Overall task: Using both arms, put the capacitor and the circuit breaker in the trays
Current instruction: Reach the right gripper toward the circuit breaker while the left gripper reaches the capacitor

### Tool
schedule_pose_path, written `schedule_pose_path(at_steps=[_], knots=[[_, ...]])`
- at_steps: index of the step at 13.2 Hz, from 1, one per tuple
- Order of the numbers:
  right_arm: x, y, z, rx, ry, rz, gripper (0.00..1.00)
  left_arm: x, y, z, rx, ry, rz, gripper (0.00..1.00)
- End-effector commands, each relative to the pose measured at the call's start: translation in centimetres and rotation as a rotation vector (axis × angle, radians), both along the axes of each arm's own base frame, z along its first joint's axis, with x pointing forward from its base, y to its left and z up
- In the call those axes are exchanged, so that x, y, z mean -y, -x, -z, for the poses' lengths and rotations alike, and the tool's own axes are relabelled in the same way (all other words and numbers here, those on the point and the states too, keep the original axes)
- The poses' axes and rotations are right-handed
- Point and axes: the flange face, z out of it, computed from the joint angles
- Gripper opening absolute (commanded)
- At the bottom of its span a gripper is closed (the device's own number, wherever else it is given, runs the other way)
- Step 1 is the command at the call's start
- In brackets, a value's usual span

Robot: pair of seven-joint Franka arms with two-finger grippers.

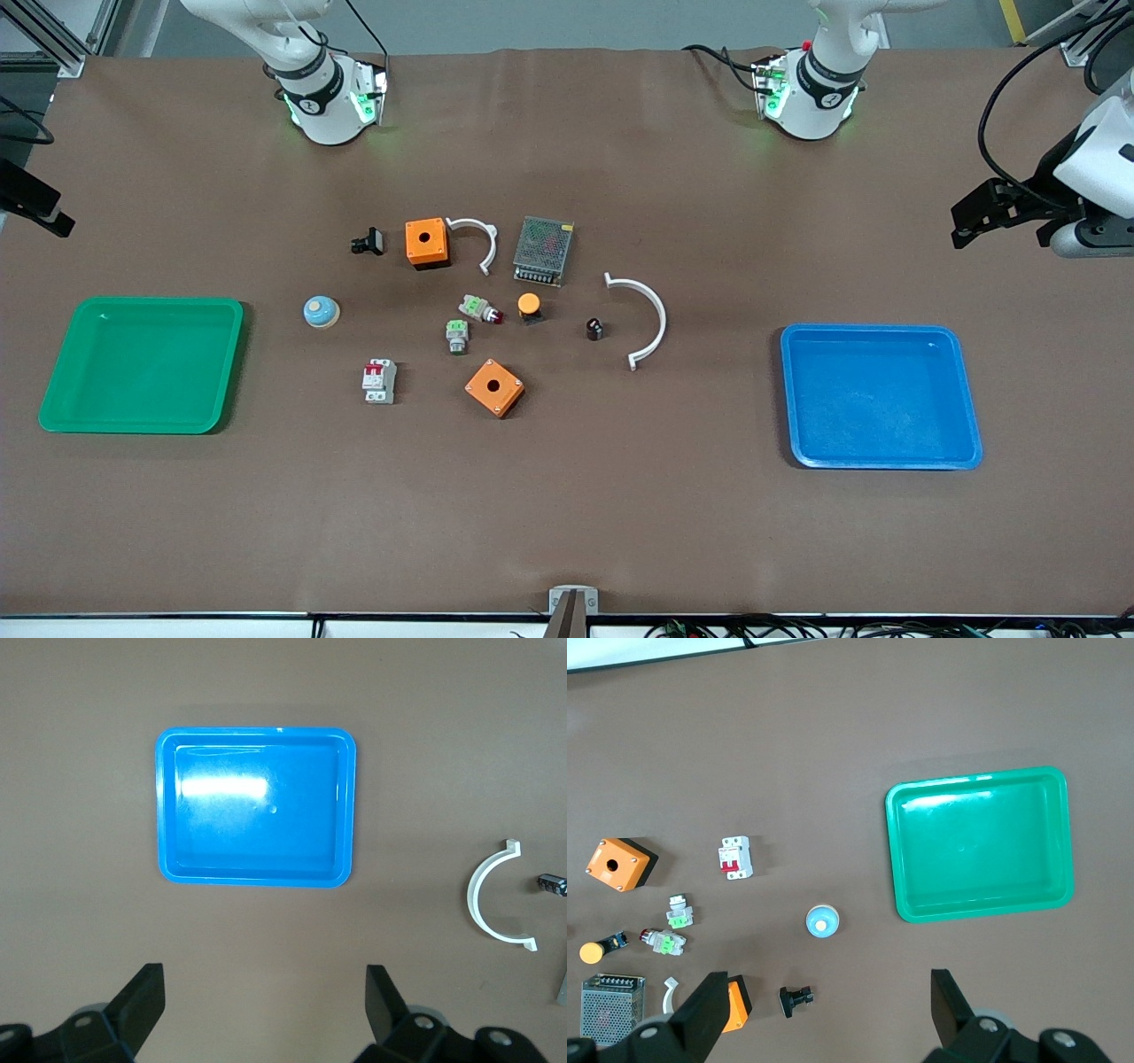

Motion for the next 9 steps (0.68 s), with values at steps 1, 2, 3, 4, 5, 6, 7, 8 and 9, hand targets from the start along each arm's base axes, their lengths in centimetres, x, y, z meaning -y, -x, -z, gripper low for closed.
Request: schedule_pose_path(at_steps=[1, 2, 3, 4, 5, 6, 7, 8, 9], knots=[[-0.1, -0.2, -0.4, 0.001, 0.013, 0.001, 1.00, -0.5, 0.1, -0.3, -0.011, 0.001, 0.009, 1.00], [-0.1, -0.2, -0.4, 0.001, 0.013, 0.001, 1.00, -0.5, 0.0, -0.3, -0.011, 0.001, 0.011, 1.00], [-0.1, -0.2, -0.4, 0.001, 0.013, 0.001, 1.00, -0.3, 0.1, -0.5, -0.008, 0.000, 0.014, 1.00], [-0.1, -0.2, -0.4, 0.001, 0.013, 0.001, 1.00, -0.1, 0.1, -0.6, -0.006, 0.000, 0.017, 1.00], [-0.1, -0.2, -0.4, 0.001, 0.013, 0.001, 1.00, -0.1, 0.1, -0.4, -0.009, 0.000, 0.017, 1.00], [-0.1, -0.2, -0.5, 0.003, 0.008, 0.003, 1.00, 0.2, -0.1, 0.3, -0.023, 0.001, 0.018, 1.00], [-0.2, -0.5, -0.1, -0.002, 0.004, 0.000, 1.00, 0.5, -0.3, 0.9, -0.037, 0.002, 0.012, 1.00], [-0.4, -0.9, 0.7, -0.017, 0.003, -0.011, 1.00, 0.5, -0.2, 1.9, -0.070, 0.001, 0.009, 1.00], [-1.3, -1.5, 1.6, -0.032, 0.003, -0.028, 1.00, 0.6, -0.1, 2.7, -0.088, 0.012, 0.006, 1.00]])
